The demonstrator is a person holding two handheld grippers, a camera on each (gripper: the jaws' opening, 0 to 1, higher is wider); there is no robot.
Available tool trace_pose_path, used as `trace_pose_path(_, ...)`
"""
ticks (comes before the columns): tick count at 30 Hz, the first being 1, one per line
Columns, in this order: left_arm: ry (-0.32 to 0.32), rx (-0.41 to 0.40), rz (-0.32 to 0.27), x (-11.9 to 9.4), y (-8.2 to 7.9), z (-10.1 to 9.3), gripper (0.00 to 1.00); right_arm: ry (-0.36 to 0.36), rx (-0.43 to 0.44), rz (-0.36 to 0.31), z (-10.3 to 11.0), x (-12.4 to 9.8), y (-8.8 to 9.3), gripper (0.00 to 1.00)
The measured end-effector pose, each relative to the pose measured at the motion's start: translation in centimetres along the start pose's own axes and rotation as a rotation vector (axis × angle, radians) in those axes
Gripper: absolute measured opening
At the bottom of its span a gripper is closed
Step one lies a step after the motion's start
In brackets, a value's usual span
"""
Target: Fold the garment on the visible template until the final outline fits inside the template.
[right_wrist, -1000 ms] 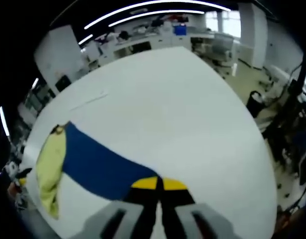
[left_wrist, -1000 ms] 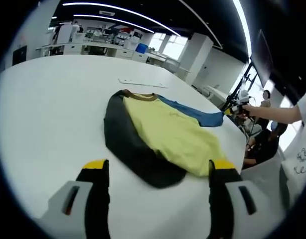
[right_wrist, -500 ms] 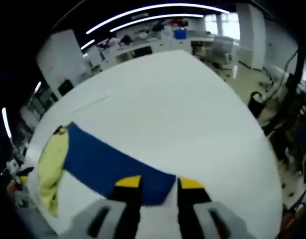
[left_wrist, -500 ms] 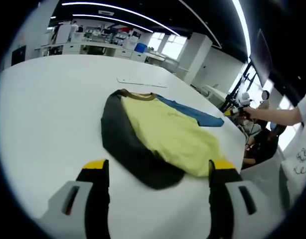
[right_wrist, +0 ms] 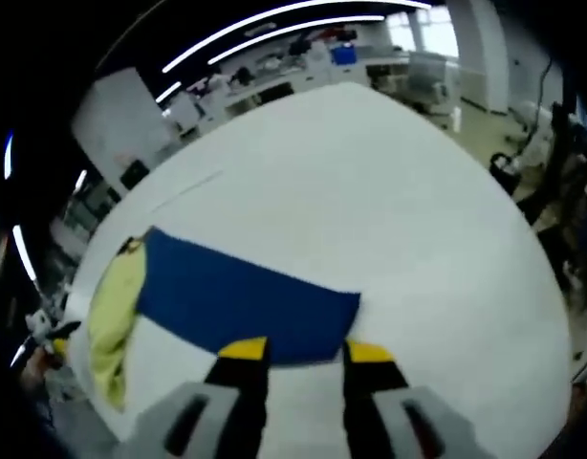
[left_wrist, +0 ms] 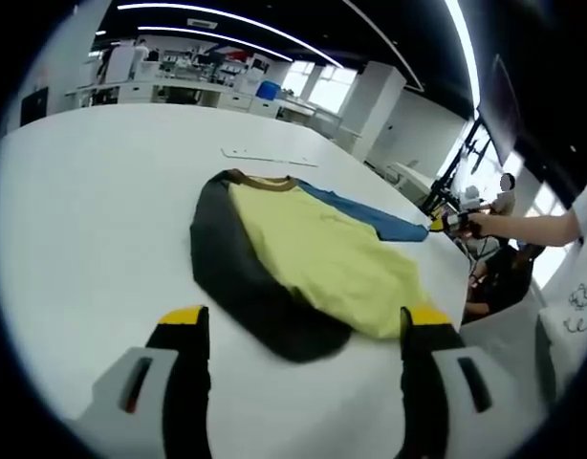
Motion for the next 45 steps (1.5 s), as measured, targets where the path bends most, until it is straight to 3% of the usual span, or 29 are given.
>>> trace_pose_path(11, 0.000, -0.011, -0.005, -0.2, 0.3, 0.0, 0.79, -0.030, 0.015, -0.027, 1.3, -0.6, -0.5, 0.13)
trace_pose_path(16, 0.000, -0.013, -0.010, -0.2, 0.3, -0.1, 0.79, -0.018, -0.002, -0.021, 1.9, -0.5, -0.3, 0.00)
trace_pose_path(33, -0.002, -0.022, -0.021, -0.5, 0.4, 0.2, 0.78, -0.058, -0.022, -0.057, 4.5, -0.3, -2.4, 0.00)
trace_pose_path(40, -0.002, -0.028, -0.024, -0.5, 0.5, 0.1, 0.78, -0.055, -0.034, -0.087, 4.6, -0.5, -3.6, 0.00)
trace_pose_path(45, 0.001, -0.033, -0.024, -0.4, 0.7, 0.0, 0.78, -0.039, -0.031, -0.071, 3.6, -0.2, -3.6, 0.00)
Point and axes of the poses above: the point that each gripper's makers call its tool centre point, and the gripper's own axes: x roughly forward along the fingers, z roughly to its left, y roughly out of its underside, the point moved 7 cm from there along -x, roughly backward along the fingers, and after that the axes turned 1 degree about -y, right-handed, at the moved point
